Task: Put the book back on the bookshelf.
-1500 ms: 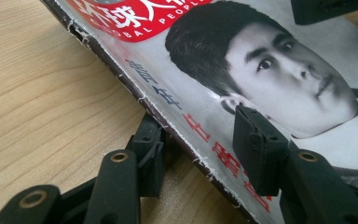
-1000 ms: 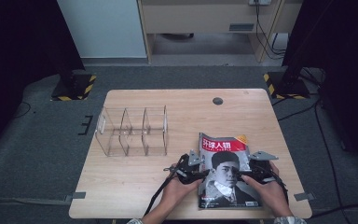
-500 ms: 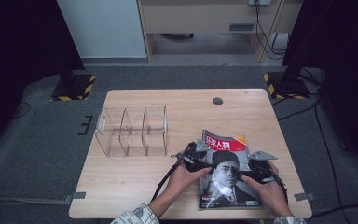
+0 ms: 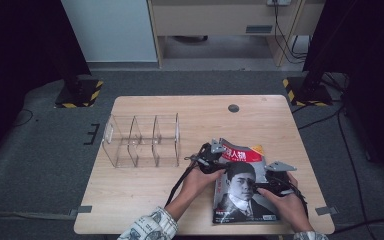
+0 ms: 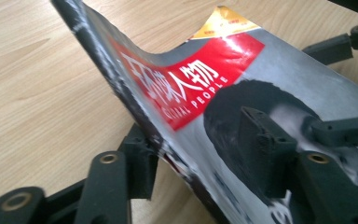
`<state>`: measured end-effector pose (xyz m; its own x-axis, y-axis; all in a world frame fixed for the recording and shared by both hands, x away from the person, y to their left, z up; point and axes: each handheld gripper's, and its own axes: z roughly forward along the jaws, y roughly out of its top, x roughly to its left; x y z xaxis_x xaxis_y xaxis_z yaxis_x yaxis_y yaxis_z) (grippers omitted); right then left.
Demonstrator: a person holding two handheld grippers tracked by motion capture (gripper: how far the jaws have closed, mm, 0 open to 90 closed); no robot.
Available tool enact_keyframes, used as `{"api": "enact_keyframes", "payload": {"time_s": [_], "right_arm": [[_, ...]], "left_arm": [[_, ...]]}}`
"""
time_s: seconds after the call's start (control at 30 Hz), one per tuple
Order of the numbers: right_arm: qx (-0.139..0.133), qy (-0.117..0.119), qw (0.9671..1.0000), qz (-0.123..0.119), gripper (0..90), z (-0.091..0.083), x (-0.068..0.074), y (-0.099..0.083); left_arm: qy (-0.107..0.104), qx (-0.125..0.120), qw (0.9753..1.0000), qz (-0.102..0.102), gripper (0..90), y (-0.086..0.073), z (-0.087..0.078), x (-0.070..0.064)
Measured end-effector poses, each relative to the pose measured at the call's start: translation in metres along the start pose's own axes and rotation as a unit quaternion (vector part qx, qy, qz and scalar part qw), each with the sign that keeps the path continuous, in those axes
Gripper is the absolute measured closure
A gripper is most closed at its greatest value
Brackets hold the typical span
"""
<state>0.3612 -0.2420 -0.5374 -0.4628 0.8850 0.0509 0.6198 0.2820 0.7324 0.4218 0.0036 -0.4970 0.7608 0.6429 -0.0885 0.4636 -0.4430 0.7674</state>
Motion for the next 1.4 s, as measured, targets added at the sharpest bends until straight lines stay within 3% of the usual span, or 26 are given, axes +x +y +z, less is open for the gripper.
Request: {"api": "enact_keyframes", "payload": {"time_s": [0.13, 0.2, 0.27, 0.43, 0.63, 0.9, 1.0, 1.1, 1.27, 1.3, 1.4], "right_arm": [[-0.001, 0.0, 1.0, 0.0, 11.8, 0.0, 0.0, 0.0], [-0.001, 0.001, 1.0, -0.003, 11.9, 0.0, 0.0, 0.0], [-0.001, 0.002, 1.0, -0.004, 12.0, 0.0, 0.0, 0.0], [-0.001, 0.002, 1.0, -0.003, 12.6, 0.0, 0.0, 0.0], [-0.002, 0.002, 1.0, 0.0, 13.8, 0.0, 0.0, 0.0], [-0.005, 0.014, 0.9998, -0.016, 14.7, 0.003, -0.002, 0.003], [-0.004, 0.014, 0.9997, -0.018, 15.0, 0.003, -0.001, 0.003], [-0.005, 0.013, 0.9997, -0.018, 15.0, 0.003, 0.0, 0.003], [-0.003, 0.012, 0.9998, -0.014, 14.6, 0.004, 0.0, 0.004], [-0.004, 0.012, 0.9998, -0.016, 14.5, 0.004, 0.0, 0.004], [-0.004, 0.01, 0.9997, -0.021, 14.5, 0.005, 0.001, 0.004]], "left_arm": [[-0.006, -0.012, 0.9998, -0.016, 45.8, 0.006, -0.001, 0.0], [0.0, -0.006, 1.0, 0.008, 38.7, 0.015, 0.003, -0.004], [-0.001, -0.001, 0.9999, 0.013, 34.7, 0.018, 0.009, -0.003], [-0.016, 0.004, 0.9999, 0.005, 33.9, 0.021, 0.021, 0.001], [-0.007, 0.021, 0.9996, 0.017, 35.5, 0.02, 0.025, 0.003], [-0.029, 0.035, 0.9989, 0.009, 40.8, 0.016, 0.031, 0.006], [-0.025, 0.032, 0.9992, 0.004, 44.9, 0.017, 0.03, 0.005], [-0.017, 0.037, 0.9991, 0.016, 47.4, 0.017, 0.032, 0.0], [-0.014, 0.025, 0.9994, 0.018, 57.1, 0.016, 0.03, -0.004], [-0.011, 0.029, 0.9991, 0.027, 58.5, 0.017, 0.028, -0.005], [-0.01, 0.029, 0.9992, 0.025, 63.0, 0.018, 0.026, -0.007]]}}
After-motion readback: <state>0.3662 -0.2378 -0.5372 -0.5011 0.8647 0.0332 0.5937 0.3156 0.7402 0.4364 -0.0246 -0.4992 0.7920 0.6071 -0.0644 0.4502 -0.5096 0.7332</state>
